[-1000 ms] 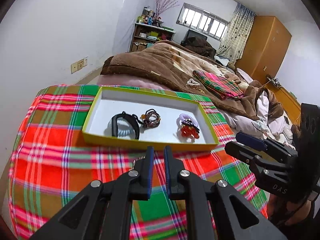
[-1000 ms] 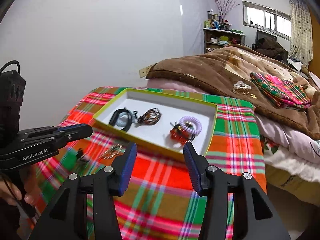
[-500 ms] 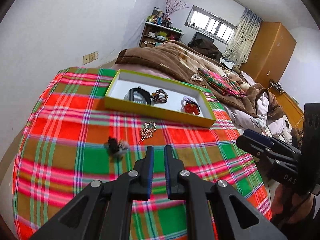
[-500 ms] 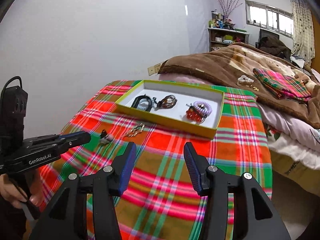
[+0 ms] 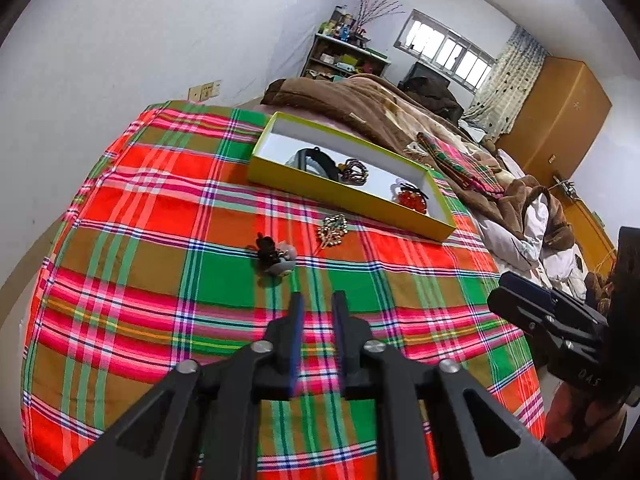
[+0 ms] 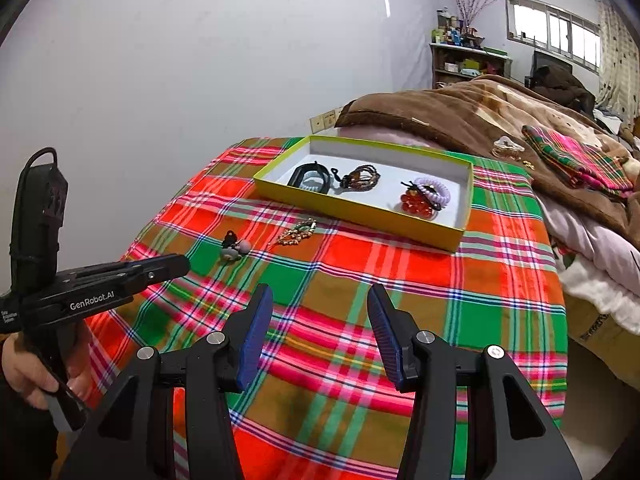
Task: Organize jewelry
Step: 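Move both tools back to the bed and lower the left tool onto the black pearl hair clip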
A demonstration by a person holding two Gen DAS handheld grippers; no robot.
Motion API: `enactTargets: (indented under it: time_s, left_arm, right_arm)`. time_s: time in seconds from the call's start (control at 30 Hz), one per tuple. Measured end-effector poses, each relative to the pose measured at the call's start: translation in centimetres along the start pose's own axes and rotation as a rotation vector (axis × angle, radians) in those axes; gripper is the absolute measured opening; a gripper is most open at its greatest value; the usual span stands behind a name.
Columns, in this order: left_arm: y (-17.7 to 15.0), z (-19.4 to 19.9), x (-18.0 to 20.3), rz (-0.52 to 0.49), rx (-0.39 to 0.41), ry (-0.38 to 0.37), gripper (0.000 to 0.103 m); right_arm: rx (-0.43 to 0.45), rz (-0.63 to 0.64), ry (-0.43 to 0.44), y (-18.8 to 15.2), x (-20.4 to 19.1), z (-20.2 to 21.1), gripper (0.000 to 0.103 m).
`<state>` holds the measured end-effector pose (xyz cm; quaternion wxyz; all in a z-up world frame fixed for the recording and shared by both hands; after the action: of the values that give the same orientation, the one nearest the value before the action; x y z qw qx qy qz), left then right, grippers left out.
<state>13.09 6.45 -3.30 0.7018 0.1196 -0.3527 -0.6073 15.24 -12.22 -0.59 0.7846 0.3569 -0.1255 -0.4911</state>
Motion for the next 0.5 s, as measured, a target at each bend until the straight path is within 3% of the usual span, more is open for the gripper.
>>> enactTargets:
  time_s: [0.13,0.5]
  left_arm:
    - [0.5,-0.7,-0.7,0.022,-0.006,0.003,0.03]
    - [1.6,-4.7,-2.0,0.064,-0.055,0.009,0.031]
  right_arm:
    - [-0.01,-0.004,0.006,0.3,-0.3,-1.1,0.05]
    - [-0.031,-0.039,0.005,1.4,0.5,-3.7,0.05]
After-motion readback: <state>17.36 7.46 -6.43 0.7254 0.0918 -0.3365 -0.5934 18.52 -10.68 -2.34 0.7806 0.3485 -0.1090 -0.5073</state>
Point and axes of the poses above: each gripper's, at about its wrist camera, not at the fingertips, and z roughly against the way its jaws point, x to its right, y to its top, the point moved 5 cm from there along -z, roughly the way its jaws point, and after that the axes turned 3 degrees about -x, right-handed, at the moved point
